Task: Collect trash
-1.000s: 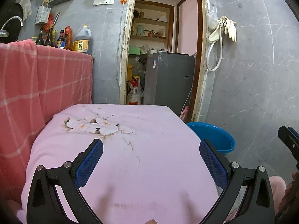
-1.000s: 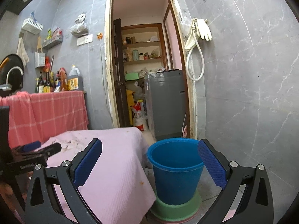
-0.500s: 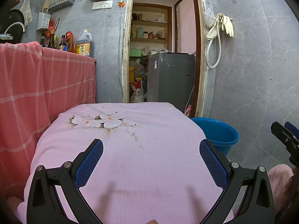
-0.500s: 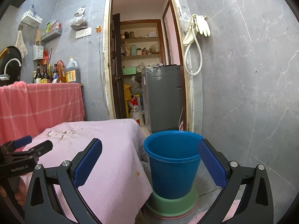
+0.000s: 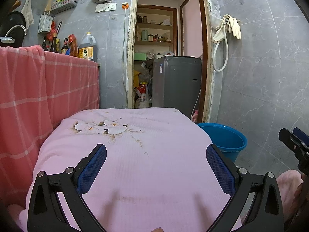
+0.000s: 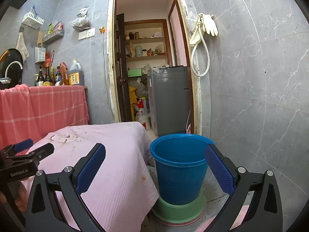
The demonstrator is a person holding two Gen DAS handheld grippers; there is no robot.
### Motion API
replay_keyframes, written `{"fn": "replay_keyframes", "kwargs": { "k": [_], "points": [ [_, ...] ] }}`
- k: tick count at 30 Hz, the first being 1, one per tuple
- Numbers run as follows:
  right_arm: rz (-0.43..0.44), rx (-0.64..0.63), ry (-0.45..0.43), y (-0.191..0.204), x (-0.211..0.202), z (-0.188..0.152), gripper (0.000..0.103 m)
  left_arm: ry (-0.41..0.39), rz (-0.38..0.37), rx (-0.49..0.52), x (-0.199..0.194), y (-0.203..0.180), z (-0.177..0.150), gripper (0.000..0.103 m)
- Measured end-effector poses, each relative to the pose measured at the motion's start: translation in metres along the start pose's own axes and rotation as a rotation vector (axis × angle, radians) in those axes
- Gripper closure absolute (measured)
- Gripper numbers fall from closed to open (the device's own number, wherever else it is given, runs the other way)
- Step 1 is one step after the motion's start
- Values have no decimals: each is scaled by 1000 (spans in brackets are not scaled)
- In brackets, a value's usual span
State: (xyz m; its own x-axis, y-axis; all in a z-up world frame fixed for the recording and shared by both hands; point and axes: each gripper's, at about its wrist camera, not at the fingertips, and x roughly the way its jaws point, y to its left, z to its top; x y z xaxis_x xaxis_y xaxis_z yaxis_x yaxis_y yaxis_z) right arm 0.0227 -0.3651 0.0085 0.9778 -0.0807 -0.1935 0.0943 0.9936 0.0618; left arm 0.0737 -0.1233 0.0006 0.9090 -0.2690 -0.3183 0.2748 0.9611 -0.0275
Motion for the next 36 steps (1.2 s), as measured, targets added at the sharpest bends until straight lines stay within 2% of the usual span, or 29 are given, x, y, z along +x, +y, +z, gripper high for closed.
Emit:
{"fn": "replay_keyframes", "kwargs": {
  "k": [36],
  "points": [
    [4, 0, 0, 3, -2, -1, 0, -3, -2, -18, -1, -2, -1, 2]
  ]
}}
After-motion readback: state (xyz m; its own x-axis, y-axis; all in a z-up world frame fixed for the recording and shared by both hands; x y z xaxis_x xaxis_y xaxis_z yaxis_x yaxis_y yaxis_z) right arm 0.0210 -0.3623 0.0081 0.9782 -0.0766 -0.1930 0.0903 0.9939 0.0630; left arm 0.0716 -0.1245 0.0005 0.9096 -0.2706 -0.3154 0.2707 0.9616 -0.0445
